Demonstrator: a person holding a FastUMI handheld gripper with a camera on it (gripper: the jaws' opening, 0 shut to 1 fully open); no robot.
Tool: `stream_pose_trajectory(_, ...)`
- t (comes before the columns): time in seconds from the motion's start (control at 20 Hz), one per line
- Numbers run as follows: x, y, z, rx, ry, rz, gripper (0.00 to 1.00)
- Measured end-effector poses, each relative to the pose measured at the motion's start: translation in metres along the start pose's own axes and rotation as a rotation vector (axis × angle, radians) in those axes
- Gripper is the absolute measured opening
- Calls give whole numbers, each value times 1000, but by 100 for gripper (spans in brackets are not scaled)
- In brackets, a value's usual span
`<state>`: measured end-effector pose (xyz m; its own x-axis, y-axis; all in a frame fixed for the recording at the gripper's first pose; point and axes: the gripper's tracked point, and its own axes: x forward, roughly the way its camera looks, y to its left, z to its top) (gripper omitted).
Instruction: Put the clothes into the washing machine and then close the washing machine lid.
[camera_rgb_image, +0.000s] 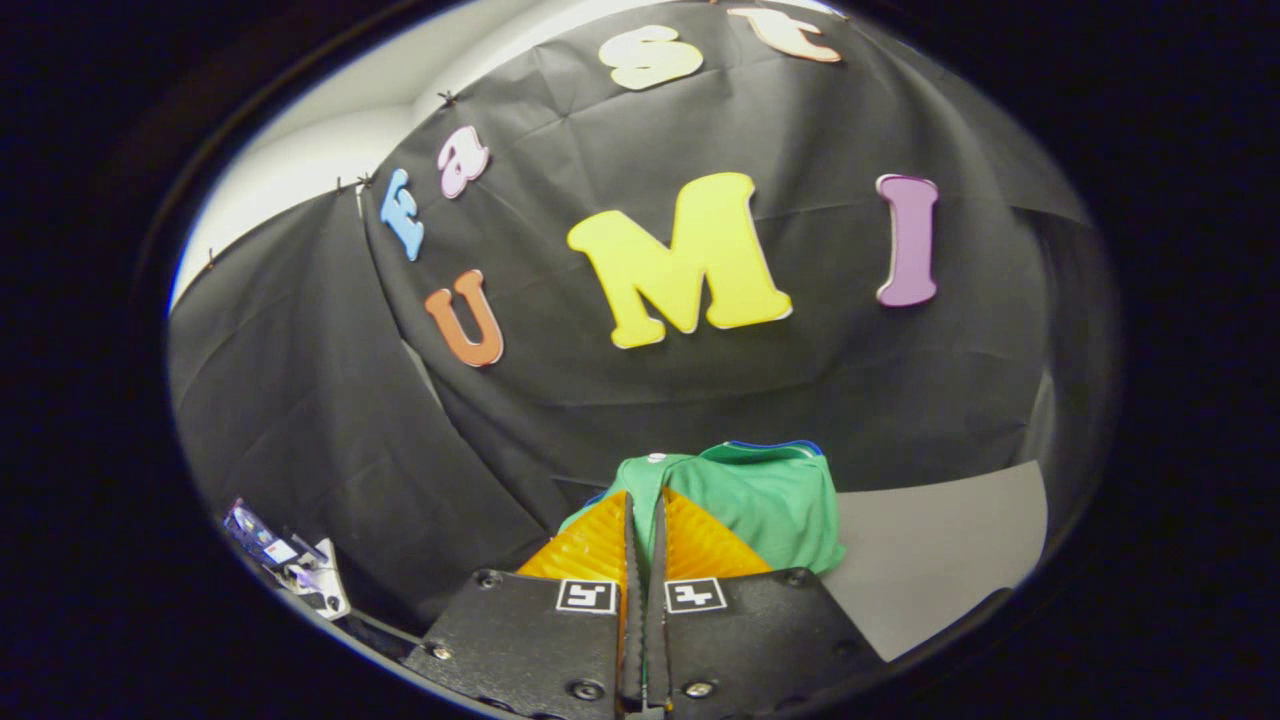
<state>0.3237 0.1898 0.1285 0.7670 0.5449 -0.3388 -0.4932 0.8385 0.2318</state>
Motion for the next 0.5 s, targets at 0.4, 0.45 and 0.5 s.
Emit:
stream_pose_trajectory(0.4, 65, 55, -20, -48, 71, 80, 5)
stream_pose_trajectory(0.45, 75, 57, -29, -49, 94, 81, 5)
stream_pose_trajectory(0.5, 84, 58, -39, -51, 115, 79, 5)
